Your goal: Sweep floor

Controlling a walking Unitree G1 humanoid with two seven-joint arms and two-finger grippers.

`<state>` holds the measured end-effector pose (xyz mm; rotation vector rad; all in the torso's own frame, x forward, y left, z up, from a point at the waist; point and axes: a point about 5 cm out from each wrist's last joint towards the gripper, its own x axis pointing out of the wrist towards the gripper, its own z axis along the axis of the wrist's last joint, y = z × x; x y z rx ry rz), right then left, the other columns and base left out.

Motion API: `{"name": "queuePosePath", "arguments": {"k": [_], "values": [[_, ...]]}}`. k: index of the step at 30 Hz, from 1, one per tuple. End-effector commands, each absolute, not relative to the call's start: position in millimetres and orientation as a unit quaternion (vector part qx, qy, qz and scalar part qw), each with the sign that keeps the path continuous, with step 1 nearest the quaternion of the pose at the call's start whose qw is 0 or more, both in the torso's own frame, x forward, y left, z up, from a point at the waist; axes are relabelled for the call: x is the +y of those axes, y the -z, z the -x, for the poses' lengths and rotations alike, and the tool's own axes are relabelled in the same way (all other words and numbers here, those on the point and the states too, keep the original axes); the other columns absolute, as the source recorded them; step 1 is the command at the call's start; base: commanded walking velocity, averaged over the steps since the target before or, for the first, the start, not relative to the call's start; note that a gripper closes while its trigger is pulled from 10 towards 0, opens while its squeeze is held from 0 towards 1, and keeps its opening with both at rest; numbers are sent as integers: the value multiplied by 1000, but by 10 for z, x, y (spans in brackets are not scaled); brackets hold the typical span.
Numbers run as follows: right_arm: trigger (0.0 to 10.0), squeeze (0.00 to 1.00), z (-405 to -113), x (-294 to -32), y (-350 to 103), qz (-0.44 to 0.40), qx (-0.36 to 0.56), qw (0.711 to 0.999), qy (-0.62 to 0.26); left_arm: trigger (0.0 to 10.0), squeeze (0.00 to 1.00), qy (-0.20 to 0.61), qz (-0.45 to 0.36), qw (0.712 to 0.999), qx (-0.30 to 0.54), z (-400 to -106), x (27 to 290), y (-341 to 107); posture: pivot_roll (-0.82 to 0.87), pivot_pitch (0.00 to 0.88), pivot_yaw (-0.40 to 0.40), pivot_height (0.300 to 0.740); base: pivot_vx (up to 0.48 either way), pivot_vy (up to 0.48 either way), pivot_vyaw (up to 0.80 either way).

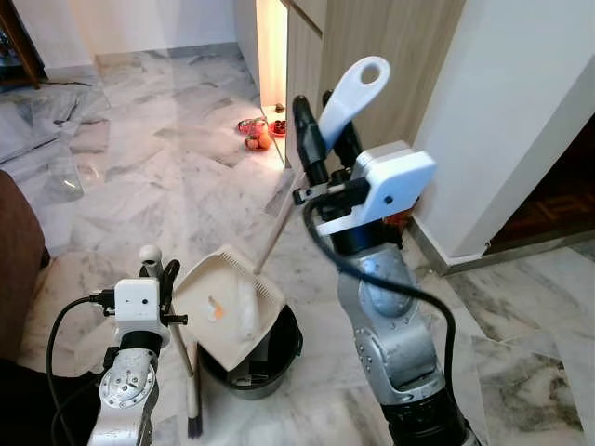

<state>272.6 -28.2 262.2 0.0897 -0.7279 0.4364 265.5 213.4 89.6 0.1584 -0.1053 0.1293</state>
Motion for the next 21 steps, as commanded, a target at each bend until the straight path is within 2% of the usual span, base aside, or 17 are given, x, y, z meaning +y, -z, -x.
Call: {"name": "queuePosePath", "arguments": {"k": [1, 10, 21], "values": [[10000, 0, -2609, -287, -2776, -38, -408, 888, -209, 10000, 0, -65, -82, 992, -71, -2645, 2146, -957, 56, 111, -18, 740, 0, 0, 0], [10000, 0, -2373, -45, -2758, 18, -451, 851, -268, 10000, 0, -62, -80, 992, -71, -2649, 2134, -953, 55, 111, -17, 740, 0, 0, 0], [10000, 0, -2272, 68, -2730, -31, -439, 842, -311, 10000, 0, -61, -80, 992, -73, -2651, 2128, -951, 57, 113, -20, 740, 0, 0, 0]]}}
